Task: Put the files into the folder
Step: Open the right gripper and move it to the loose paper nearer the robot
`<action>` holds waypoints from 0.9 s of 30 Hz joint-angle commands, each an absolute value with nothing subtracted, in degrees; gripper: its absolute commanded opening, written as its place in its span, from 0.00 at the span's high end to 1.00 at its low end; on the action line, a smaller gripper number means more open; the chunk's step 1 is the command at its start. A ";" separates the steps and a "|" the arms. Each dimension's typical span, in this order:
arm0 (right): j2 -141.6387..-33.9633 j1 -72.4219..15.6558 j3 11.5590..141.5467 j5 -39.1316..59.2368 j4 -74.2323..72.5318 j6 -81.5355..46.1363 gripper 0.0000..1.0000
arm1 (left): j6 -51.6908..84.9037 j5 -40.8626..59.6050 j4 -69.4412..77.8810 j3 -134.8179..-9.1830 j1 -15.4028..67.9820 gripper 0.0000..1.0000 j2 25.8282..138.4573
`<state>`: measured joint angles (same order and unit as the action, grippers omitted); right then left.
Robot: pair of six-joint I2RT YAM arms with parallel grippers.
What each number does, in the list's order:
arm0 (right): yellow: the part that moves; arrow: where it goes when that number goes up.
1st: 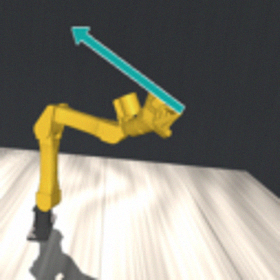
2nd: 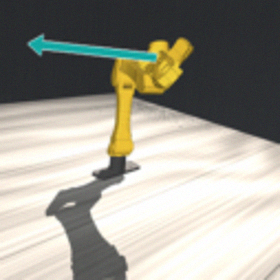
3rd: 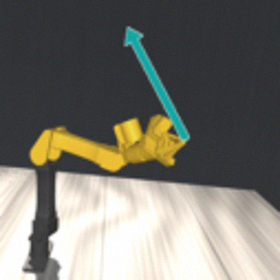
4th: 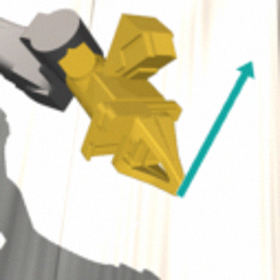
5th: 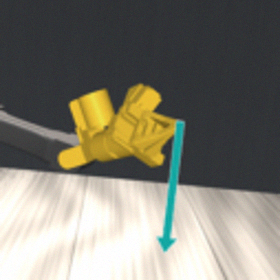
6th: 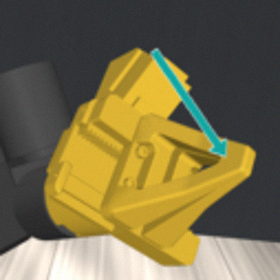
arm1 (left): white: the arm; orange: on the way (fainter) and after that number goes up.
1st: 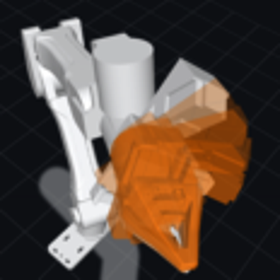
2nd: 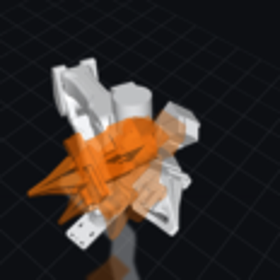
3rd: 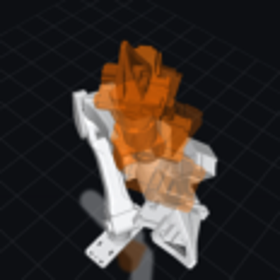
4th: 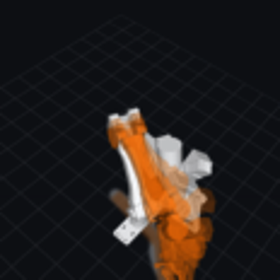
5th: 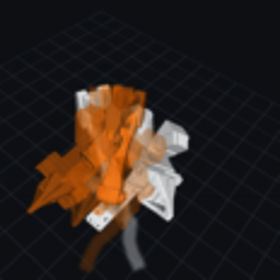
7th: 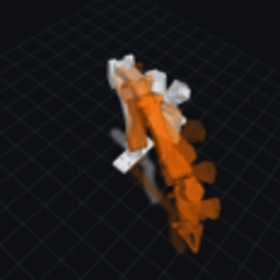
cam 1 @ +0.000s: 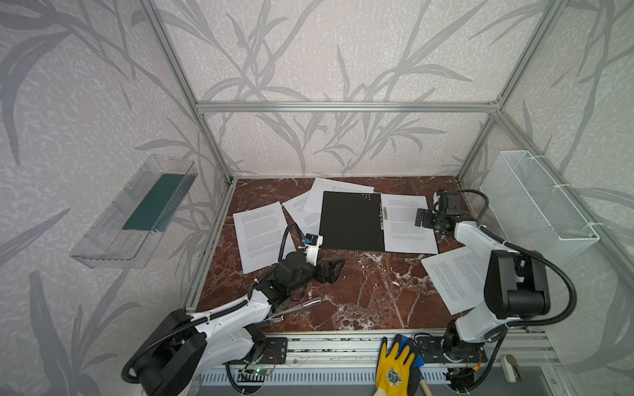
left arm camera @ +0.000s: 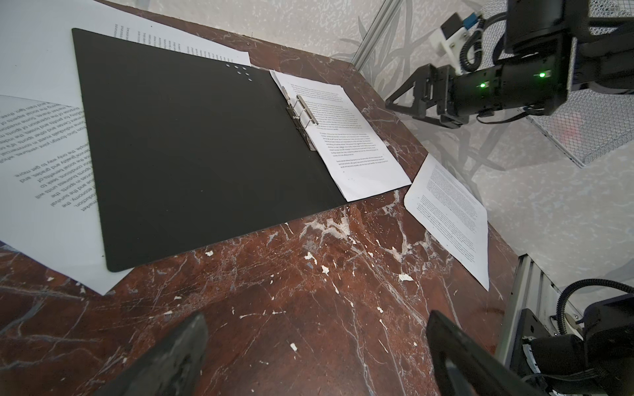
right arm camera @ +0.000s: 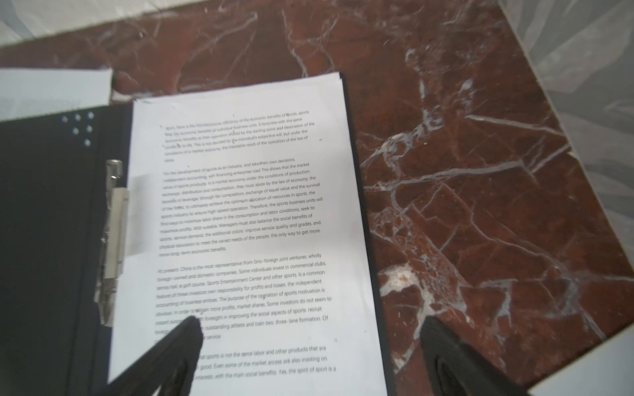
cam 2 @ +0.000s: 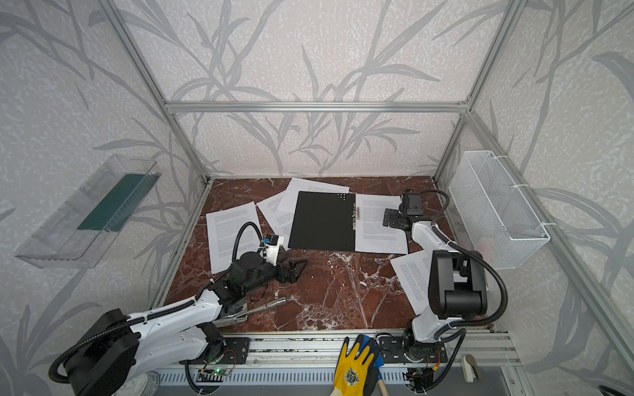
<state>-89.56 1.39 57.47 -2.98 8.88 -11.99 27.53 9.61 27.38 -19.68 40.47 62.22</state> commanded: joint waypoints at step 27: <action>-60.20 8.87 24.11 -5.22 22.61 -45.83 0.01 | 37.60 29.00 24.18 -31.40 40.69 0.01 74.97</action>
<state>-58.57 8.64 25.04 -6.66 24.08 -44.75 35.73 27.18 20.86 -30.06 40.49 76.20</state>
